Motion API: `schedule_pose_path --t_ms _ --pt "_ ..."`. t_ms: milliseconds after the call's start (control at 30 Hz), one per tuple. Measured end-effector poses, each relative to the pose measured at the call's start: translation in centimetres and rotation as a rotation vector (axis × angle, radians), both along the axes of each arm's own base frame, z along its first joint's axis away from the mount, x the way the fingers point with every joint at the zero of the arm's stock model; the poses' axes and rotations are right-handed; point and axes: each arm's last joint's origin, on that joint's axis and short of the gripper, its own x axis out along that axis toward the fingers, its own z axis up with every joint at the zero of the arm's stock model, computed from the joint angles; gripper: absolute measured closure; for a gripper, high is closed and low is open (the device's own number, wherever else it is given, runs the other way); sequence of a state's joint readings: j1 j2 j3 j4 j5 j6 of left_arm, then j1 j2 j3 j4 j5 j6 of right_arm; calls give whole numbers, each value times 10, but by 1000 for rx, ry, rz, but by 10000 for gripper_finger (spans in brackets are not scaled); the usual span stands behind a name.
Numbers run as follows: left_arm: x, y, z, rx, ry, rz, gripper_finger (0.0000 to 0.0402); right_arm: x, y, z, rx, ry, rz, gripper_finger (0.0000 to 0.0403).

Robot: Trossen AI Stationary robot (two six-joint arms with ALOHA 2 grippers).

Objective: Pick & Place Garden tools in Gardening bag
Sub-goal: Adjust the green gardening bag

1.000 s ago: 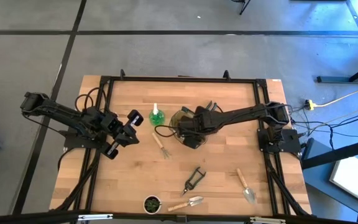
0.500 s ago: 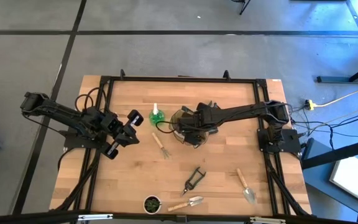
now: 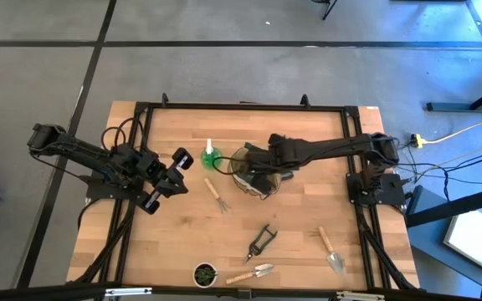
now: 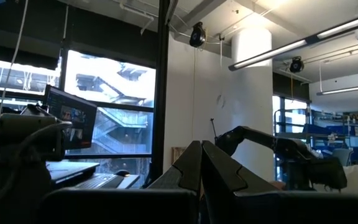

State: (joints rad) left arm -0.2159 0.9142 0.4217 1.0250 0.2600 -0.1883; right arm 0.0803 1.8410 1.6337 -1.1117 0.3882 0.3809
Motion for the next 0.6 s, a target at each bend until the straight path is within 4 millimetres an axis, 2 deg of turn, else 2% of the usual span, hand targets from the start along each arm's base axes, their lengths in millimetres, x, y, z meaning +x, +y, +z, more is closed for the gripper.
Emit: schedule_pose_path --t_ms 200,433,600 --pt "0 0 0 -4 9 -4 396 -5 16 9 77 3 163 402" --pt "0 0 0 -5 9 -5 396 3 43 8 250 -63 367 399" --pt "0 0 0 -5 9 -4 396 8 61 8 259 -114 425 356"
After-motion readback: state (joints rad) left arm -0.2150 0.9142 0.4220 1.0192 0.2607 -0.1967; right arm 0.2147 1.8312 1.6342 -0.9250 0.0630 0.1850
